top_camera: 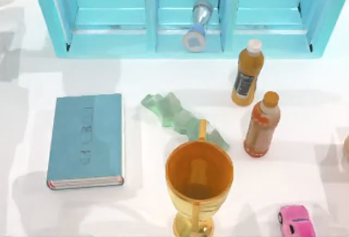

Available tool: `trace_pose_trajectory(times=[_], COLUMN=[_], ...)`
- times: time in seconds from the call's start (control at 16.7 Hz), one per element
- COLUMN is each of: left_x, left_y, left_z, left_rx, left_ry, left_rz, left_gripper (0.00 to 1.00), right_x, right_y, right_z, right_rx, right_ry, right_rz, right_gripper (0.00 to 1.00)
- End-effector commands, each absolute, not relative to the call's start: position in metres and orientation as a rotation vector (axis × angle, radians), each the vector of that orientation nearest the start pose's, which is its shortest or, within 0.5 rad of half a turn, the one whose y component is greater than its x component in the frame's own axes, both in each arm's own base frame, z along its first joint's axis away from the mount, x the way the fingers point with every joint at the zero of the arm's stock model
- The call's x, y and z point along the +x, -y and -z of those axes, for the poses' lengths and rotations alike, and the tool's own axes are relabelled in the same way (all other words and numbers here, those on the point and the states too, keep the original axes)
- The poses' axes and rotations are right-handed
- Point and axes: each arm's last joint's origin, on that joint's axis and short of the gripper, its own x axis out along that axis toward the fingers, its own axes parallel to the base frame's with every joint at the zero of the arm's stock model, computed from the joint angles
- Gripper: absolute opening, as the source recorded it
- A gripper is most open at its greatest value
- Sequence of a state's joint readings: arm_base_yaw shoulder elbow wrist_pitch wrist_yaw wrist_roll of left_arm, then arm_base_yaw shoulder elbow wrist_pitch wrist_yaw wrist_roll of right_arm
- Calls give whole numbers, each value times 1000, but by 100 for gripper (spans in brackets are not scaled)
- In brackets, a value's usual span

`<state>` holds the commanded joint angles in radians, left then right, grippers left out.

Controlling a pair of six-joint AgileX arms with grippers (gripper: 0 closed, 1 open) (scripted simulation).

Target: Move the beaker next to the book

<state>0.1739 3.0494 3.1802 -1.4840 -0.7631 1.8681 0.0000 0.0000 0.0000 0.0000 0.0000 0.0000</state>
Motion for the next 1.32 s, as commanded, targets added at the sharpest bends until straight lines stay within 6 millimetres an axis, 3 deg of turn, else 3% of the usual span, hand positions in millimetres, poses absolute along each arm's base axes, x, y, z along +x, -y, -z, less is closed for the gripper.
trace_pose_trajectory(times=[0.24,0.48,1.26,1.32], left_x=[526,526,526,526], left_y=[-147,-148,-148,-148], left_z=[-103,-102,-102,-102], left_rx=[1790,1790,1790,1790], left_ry=[-1753,-1753,-1753,-1753], left_rz=[723,724,724,724], left_gripper=[100,100,2,0], right_x=[106,106,106,106], right_y=[1,1,1,1], right_z=[-160,-160,-160,-160], right_rx=[0,0,0,0], right_ry=[0,0,0,0], right_rz=[0,0,0,0], right_gripper=[100,100,100,100])
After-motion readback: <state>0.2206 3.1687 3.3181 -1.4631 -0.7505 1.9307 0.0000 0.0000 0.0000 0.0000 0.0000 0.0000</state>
